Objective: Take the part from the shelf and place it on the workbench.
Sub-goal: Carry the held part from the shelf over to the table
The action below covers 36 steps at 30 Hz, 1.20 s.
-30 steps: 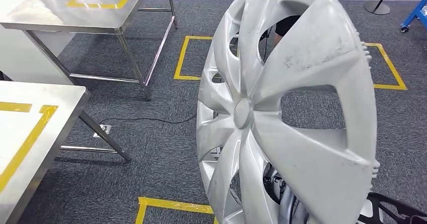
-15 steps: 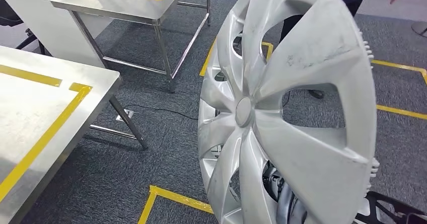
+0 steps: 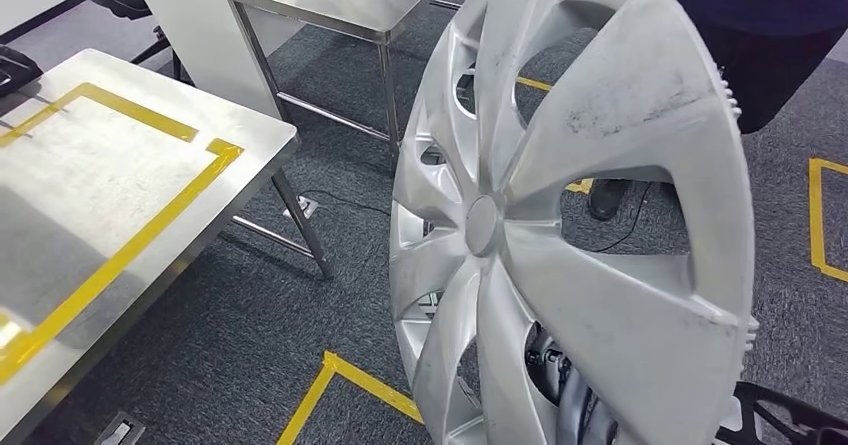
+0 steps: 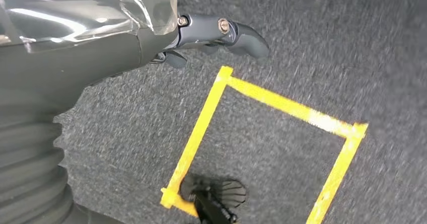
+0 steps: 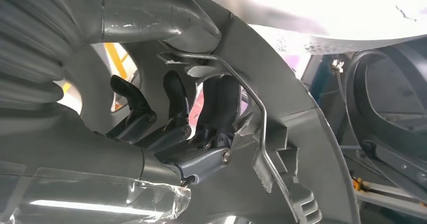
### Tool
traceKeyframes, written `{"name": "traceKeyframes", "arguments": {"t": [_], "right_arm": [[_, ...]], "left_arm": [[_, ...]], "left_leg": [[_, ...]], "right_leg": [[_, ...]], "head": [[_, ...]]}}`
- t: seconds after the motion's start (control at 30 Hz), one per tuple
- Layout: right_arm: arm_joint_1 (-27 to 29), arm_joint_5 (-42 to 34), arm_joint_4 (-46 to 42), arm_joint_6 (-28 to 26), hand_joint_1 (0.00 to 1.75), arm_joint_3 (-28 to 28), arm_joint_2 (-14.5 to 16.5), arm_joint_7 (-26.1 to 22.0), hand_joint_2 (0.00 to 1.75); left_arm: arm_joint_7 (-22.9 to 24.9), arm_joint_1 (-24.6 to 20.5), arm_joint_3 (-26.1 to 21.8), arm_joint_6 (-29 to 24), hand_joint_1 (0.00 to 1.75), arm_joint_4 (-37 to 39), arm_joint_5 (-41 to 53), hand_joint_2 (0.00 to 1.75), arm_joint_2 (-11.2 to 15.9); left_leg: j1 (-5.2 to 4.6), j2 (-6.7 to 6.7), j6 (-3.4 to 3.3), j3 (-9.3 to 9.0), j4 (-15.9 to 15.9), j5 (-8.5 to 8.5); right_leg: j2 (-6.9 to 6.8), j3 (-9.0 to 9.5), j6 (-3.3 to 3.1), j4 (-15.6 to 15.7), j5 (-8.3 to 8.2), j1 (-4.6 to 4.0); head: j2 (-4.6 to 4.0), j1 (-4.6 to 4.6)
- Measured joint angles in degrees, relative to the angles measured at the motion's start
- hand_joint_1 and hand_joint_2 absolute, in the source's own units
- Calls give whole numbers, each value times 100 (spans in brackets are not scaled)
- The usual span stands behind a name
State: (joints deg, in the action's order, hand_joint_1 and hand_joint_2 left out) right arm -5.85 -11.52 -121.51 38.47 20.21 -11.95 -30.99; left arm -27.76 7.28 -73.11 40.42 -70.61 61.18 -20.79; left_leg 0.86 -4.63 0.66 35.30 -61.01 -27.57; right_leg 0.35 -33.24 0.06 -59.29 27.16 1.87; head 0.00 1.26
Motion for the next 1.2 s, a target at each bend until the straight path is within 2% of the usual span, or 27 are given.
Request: {"name": "traceKeyframes", "arguments": {"t": [0.07,0.1,0.13,0.17,0.2,0.27,0.3,0.33,0.4,0.43,0.5,0.53,0.6,0.63,0.67,0.7,0.77,0.8,0.83,0.87,0.93,1.0,1.03,1.07,1.13,1.17,1.2], "right_arm": [[0,-5,1,2,161,0,7,-3,175],[0,-8,1,4,161,1,10,-5,175],[0,-10,2,5,161,3,15,-4,175],[0,-21,3,9,161,4,21,-3,175],[-1,-48,3,14,161,7,31,2,175],[-17,-144,3,32,161,9,58,37,175],[-28,-195,3,44,161,10,71,56,175],[-38,-233,3,55,161,10,82,72,175],[-47,-282,2,67,161,10,99,80,175],[-46,-304,1,68,161,8,108,81,175],[-42,-347,-1,68,161,-5,118,82,175],[-37,-363,-2,69,161,-16,120,83,175],[-26,-359,-2,74,161,-34,116,93,175],[-19,-331,-1,76,161,-40,114,102,175],[-9,-295,-1,79,161,-42,111,109,175],[-1,-257,0,80,161,-43,107,111,175],[10,-201,1,76,161,-44,102,113,175],[9,-181,0,74,161,-44,102,113,175],[10,-172,-2,72,161,-44,103,111,175],[9,-168,-3,70,161,-43,103,110,175],[6,-163,-4,69,161,-41,104,109,175],[3,-152,-4,63,161,-40,106,106,175],[2,-144,-4,57,161,-41,106,103,175],[3,-135,-4,49,161,-42,105,99,175],[7,-121,-4,31,161,-43,104,93,175],[8,-119,-4,22,161,-43,104,91,175],[9,-118,-4,16,161,-43,104,86,175]], "left_arm": [[29,-8,22,-21,0,-1,-50,175,3],[46,-9,37,-27,0,0,-72,175,3],[60,-4,50,-30,0,0,-89,175,1],[73,5,61,-31,0,0,-103,175,-2],[85,15,73,-31,0,-3,-122,175,-2],[105,50,103,-32,0,-29,-171,175,8],[117,68,120,-32,0,-49,-195,175,14],[128,85,134,-32,0,-67,-217,175,21],[155,106,153,-40,0,-90,-261,175,33],[168,118,161,-48,0,-102,-283,175,35],[193,136,187,-62,0,-122,-327,175,31],[209,137,209,-66,0,-127,-350,175,27],[244,132,272,-74,0,-129,-412,175,24],[264,133,300,-79,0,-130,-443,175,22],[280,136,322,-86,0,-130,-470,175,20],[296,142,340,-93,0,-130,-492,175,16],[319,155,380,-111,0,-130,-527,175,11],[331,162,404,-121,0,-134,-542,175,11],[338,172,425,-131,0,-142,-558,175,11],[343,190,438,-138,0,-149,-570,175,9],[345,239,450,-146,0,-162,-587,175,3],[345,274,459,-150,0,-168,-590,175,-1],[345,277,466,-151,0,-173,-590,175,1],[346,278,475,-151,0,-175,-591,175,2],[346,277,490,-150,0,-178,-589,175,2],[346,280,494,-148,0,-178,-587,175,0],[346,283,496,-143,0,-180,-584,175,-1]], "left_leg": [[-6,319,23,343,-675,-315],[-4,391,27,555,-1062,-458],[-4,417,21,706,-1323,-521],[-9,426,6,755,-1378,-481],[-19,432,-21,682,-1206,-342],[-73,491,-123,291,-444,17],[-104,536,-174,121,-118,126],[-136,573,-215,18,82,170],[-170,585,-250,-15,175,160],[-155,569,-260,-60,231,183],[-118,533,-284,-178,368,240],[-95,513,-294,-233,422,267],[-93,458,-309,-247,433,271],[-87,408,-307,-249,432,267],[-79,352,-300,-253,430,260],[-65,287,-284,-258,421,250],[-28,146,-218,-252,358,210],[-20,79,-170,-230,303,177],[-17,22,-124,-206,261,152],[-16,-23,-87,-181,237,137],[4,-91,-42,-162,237,133],[19,34,-5,-94,96,44],[21,152,12,11,-128,-76],[19,282,27,176,-459,-234],[25,396,42,557,-1188,-510],[26,414,38,664,-1363,-531],[23,429,25,663,-1328,-453]], "right_leg": [[-112,17,-49,1,25,-34],[-178,20,-66,0,36,-57],[-245,24,-81,-1,48,-78],[-303,32,-96,-1,59,-98],[-349,45,-105,0,73,-118],[-413,82,-112,3,101,-147],[-436,92,-103,8,113,-161],[-460,96,-93,13,120,-167],[-499,104,-55,32,125,-171],[-493,107,-36,30,131,-165],[-343,53,-7,-113,199,-154],[-236,-67,-7,-353,296,-145],[-101,-460,0,-1070,541,-124],[-82,-647,27,-1374,614,-109],[-76,-744,76,-1486,603,-85],[-67,-720,145,-1363,500,-56],[51,-408,295,-641,169,27],[118,-243,313,-315,44,50],[162,-137,288,-115,-22,55],[170,-99,231,-53,-35,41],[76,-88,111,-52,-36,13],[-9,-63,38,-37,-32,19],[-57,-50,7,-31,-26,19],[-105,-43,-17,-31,-15,1],[-216,-40,-53,-32,4,-35],[-273,-37,-65,-33,13,-52],[-330,-30,-75,-33,22,-68]], "head": [[0,25],[0,27],[0,27],[0,27],[0,27],[0,24],[0,22],[0,23],[0,25],[0,26],[0,16],[0,10],[0,5],[0,5],[0,6],[0,7],[0,-2],[0,-17],[0,-31],[0,-44],[0,-51],[0,-38],[0,-26],[0,-14],[0,-3],[0,-3],[0,-3]]}}
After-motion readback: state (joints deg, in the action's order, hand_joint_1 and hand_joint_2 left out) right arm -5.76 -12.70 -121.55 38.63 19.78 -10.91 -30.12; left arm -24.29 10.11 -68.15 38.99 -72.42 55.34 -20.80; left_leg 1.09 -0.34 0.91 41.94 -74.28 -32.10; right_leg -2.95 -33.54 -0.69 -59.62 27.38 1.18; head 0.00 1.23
